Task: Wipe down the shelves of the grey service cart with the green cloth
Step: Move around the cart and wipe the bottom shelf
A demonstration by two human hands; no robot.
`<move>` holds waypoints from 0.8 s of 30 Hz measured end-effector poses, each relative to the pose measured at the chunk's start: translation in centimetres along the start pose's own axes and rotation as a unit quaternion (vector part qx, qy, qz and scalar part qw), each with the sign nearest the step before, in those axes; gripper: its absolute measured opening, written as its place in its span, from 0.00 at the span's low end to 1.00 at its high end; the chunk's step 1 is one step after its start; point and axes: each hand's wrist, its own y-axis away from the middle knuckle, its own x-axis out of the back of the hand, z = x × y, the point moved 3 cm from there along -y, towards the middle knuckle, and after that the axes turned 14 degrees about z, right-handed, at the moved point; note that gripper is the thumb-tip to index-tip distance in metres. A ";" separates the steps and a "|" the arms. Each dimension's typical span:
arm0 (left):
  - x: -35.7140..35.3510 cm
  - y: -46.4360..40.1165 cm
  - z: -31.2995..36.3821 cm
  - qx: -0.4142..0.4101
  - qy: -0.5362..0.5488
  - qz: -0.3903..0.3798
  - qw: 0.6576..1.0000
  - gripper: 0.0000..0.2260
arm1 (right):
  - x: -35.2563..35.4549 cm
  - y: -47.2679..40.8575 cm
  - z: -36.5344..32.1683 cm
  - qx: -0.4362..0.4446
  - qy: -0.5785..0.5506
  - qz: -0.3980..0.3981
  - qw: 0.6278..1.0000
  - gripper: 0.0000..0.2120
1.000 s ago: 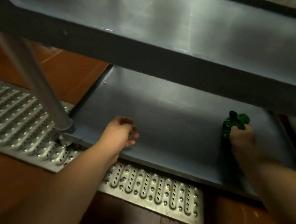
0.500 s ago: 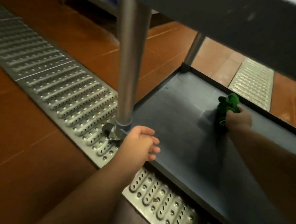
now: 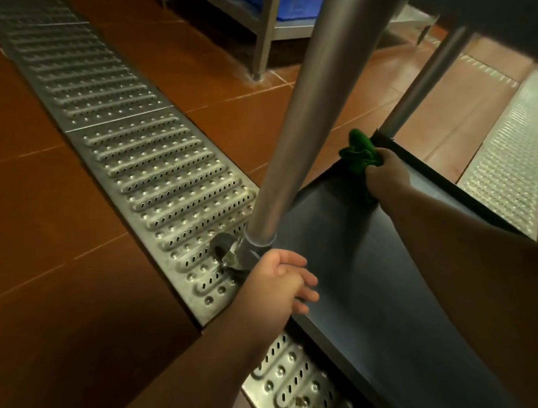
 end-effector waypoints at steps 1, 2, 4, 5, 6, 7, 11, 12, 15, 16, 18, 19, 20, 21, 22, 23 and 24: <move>0.0 0.0 -0.3 -0.014 -0.012 -0.006 1.000 0.14 | -0.3 0.1 -0.5 0.014 0.017 -0.012 1.000 0.24; -0.1 0.1 -0.5 -0.024 -0.022 -0.011 0.999 0.15 | -0.5 0.2 -0.8 0.022 0.031 -0.020 0.999 0.24; -0.2 0.0 -0.9 -0.030 -0.028 -0.016 0.999 0.14 | -0.4 0.2 -0.8 0.023 0.044 -0.033 0.998 0.23; -0.3 0.0 -0.9 -0.025 -0.020 -0.018 0.999 0.14 | -0.3 0.3 -0.7 0.014 0.043 -0.044 0.998 0.23; -0.3 -0.1 -0.9 -0.015 -0.009 -0.019 1.000 0.15 | -0.1 0.6 -0.5 0.006 0.039 -0.057 0.998 0.23; -0.3 -0.2 -0.8 -0.003 0.002 -0.020 1.000 0.17 | 0.1 1.0 -0.4 -0.001 0.033 -0.071 0.997 0.23; -0.3 -0.1 -0.5 0.017 0.040 -0.034 0.998 0.13 | 0.7 4.0 -0.5 -0.001 0.010 -0.120 0.993 0.24; -0.3 -0.1 -0.6 0.016 0.043 -0.028 0.999 0.15 | 0.8 5.0 -0.6 0.008 0.010 -0.130 0.991 0.24; -0.4 0.3 -0.5 0.014 0.064 -0.017 0.998 0.15 | 1.2 8.5 -1.1 0.031 0.011 -0.155 0.987 0.24; -0.4 0.4 -0.4 0.016 0.071 -0.017 0.997 0.15 | 1.2 9.8 -1.4 0.040 0.008 -0.161 0.986 0.24; -0.5 0.6 -0.3 0.023 0.075 -0.004 0.997 0.17 | 1.7 12.5 -1.9 0.061 0.008 -0.172 0.983 0.25; -0.5 0.7 -0.3 0.023 0.075 0.005 0.997 0.17 | 1.9 14.0 -2.2 0.070 0.012 -0.182 0.981 0.25; -0.6 0.8 -0.3 0.020 0.070 0.013 0.997 0.16 | 2.0 15.3 -2.3 0.082 0.016 -0.193 0.978 0.26; -0.6 1.0 -0.4 0.015 0.063 0.022 0.998 0.14 | 2.0 16.6 -2.5 0.097 0.021 -0.204 0.974 0.26; -0.7 1.2 -0.4 0.010 0.054 0.032 0.998 0.15 | 2.1 17.7 -2.6 0.110 0.022 -0.212 0.971 0.25; -0.8 1.3 -0.5 0.005 0.046 0.041 0.998 0.16 | 2.2 18.6 -2.7 0.114 0.016 -0.216 0.970 0.24; -0.8 1.5 -0.7 -0.002 0.041 0.048 0.998 0.17 | 2.4 19.3 -2.6 0.106 0.006 -0.220 0.970 0.23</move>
